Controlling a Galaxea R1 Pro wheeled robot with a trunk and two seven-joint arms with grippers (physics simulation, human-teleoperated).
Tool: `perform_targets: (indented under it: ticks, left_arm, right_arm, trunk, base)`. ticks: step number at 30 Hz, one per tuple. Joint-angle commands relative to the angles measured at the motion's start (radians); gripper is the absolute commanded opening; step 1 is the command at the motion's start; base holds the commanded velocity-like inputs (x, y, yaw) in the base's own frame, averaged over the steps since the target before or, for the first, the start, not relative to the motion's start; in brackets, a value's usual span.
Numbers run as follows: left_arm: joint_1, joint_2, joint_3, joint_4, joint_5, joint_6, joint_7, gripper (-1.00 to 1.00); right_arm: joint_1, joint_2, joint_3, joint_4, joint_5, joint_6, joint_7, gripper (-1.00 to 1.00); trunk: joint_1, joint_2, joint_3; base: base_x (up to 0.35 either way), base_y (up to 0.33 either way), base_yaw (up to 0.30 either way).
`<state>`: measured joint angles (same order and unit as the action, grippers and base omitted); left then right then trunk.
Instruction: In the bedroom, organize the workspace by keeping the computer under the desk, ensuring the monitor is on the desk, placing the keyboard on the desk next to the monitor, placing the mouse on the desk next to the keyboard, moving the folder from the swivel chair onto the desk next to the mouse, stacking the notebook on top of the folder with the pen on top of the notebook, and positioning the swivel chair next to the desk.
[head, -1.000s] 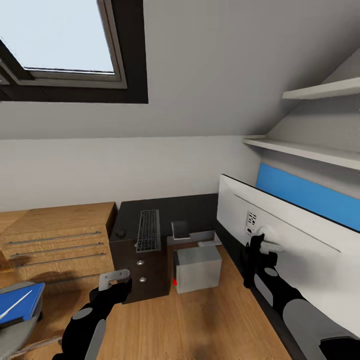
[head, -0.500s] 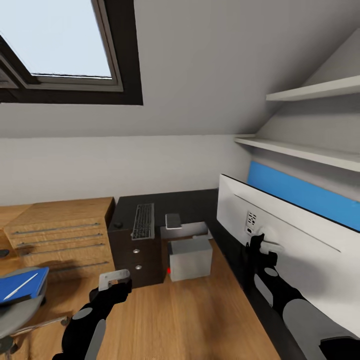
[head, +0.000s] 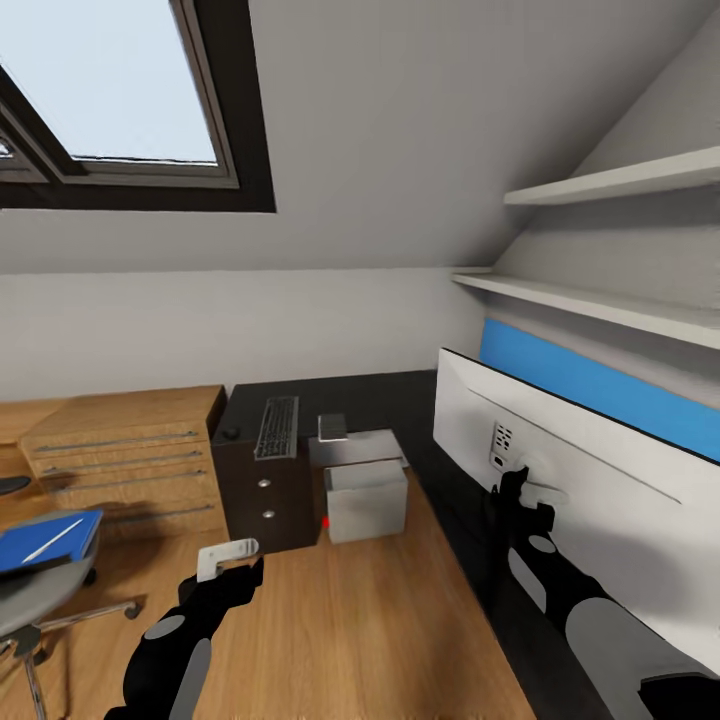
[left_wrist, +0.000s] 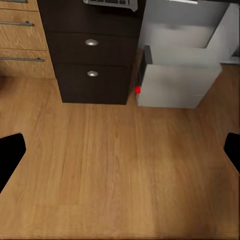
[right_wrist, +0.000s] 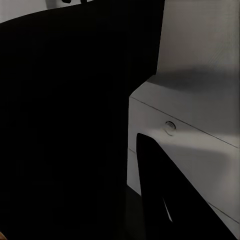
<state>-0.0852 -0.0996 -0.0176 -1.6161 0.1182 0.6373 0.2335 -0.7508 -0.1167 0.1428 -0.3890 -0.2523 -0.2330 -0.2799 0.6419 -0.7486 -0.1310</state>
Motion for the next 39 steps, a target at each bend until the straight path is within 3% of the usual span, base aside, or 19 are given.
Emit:
perform_targets:
  ticks: [1, 11, 20, 39]
  left_arm:
    - [-0.001, 0.000, -0.001, -0.001, 0.011, 0.004, 0.009, 1.00]
    - [-0.001, 0.000, -0.001, -0.002, 0.011, 0.005, 0.009, 1.00]
    - [-0.001, 0.000, -0.001, -0.002, 0.011, 0.005, 0.009, 1.00]
    - [-0.001, 0.000, 0.000, -0.002, 0.011, 0.005, 0.009, 1.00]
  right_arm:
    - [-0.001, -0.001, 0.008, 0.004, -0.032, -0.006, -0.009, -1.00]
    - [0.000, 0.002, 0.008, 0.002, -0.033, -0.007, -0.009, -1.00]
    - [0.000, 0.000, 0.008, 0.002, -0.033, -0.006, -0.009, -1.00]
    - [-0.001, 0.000, 0.008, 0.003, -0.033, -0.006, -0.009, -1.00]
  trunk:
    - [0.000, -0.001, -0.002]
    - [0.000, -0.001, -0.011]
    - [0.000, -0.001, -0.021]
    - [0.000, -0.001, -0.021]
  base:
    - [-0.300, -0.192, 0.000]
    - [-0.284, -0.174, 0.135]
    - [-0.081, -0.061, 0.176]
    - [-0.175, -0.174, 0.006]
